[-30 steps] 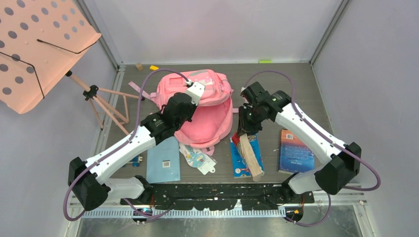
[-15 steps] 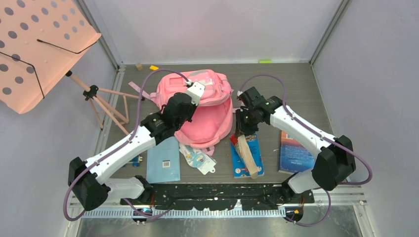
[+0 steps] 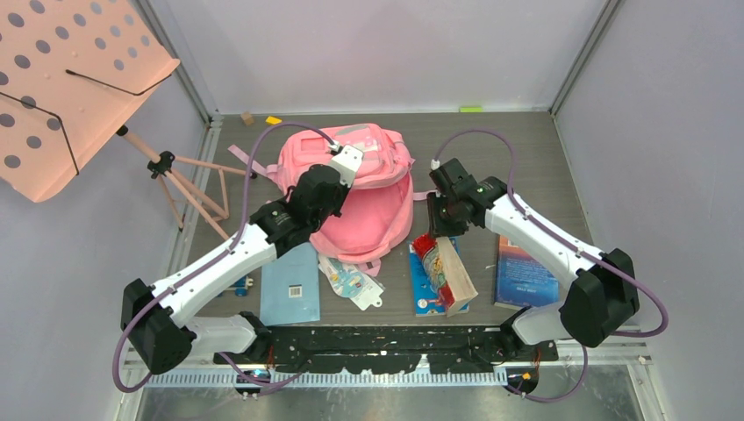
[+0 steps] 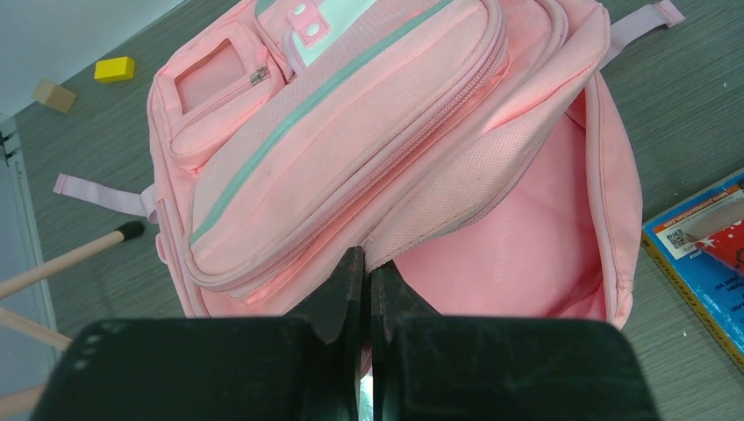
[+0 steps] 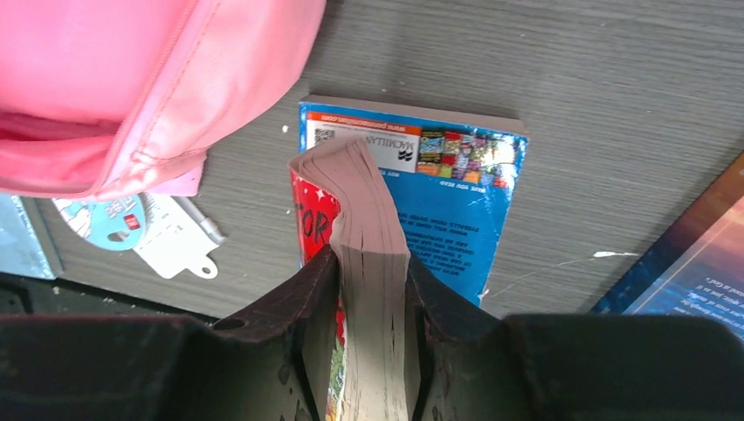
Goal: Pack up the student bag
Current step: Pick up the book from the center of the board.
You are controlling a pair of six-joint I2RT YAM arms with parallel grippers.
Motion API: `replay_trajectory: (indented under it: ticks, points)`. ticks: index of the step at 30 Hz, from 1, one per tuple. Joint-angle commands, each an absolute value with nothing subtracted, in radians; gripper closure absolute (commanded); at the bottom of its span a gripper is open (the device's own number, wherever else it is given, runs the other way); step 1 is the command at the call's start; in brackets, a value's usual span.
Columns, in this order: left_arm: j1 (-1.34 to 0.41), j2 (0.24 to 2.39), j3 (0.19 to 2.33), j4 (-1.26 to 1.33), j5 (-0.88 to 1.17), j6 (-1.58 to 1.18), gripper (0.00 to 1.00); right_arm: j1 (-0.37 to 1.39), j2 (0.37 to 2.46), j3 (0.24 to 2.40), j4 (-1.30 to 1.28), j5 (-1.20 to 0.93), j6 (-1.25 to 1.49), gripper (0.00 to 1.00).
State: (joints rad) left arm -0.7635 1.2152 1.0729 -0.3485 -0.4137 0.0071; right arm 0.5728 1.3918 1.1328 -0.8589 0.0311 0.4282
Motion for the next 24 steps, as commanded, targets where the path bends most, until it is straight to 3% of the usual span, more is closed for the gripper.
replay_trajectory:
  ticks: [1,11,17,21,23,24]
  points:
    - [-0.756,1.207,1.082,-0.284,-0.42,-0.014,1.0,0.568,1.396,1.094,-0.879,0.106,0.408,0.62]
    - [-0.756,1.217,1.082,-0.285,-0.417,-0.015,1.0,0.568,1.34,1.066,-0.898,0.033,0.439,0.34]
    - [-0.756,1.218,1.081,-0.285,-0.416,-0.017,1.0,0.568,1.298,1.032,-0.893,-0.013,0.457,0.31]
    - [-0.756,1.217,1.082,-0.285,-0.415,-0.018,1.0,0.568,1.264,1.007,-0.874,-0.043,0.467,0.39]
    - [-0.756,1.217,1.081,-0.285,-0.415,-0.018,1.0,0.567,1.241,0.996,-0.855,-0.058,0.474,0.5]
    - [-0.756,1.217,1.082,-0.285,-0.414,-0.018,1.0,0.567,1.227,0.99,-0.849,-0.068,0.477,0.64]
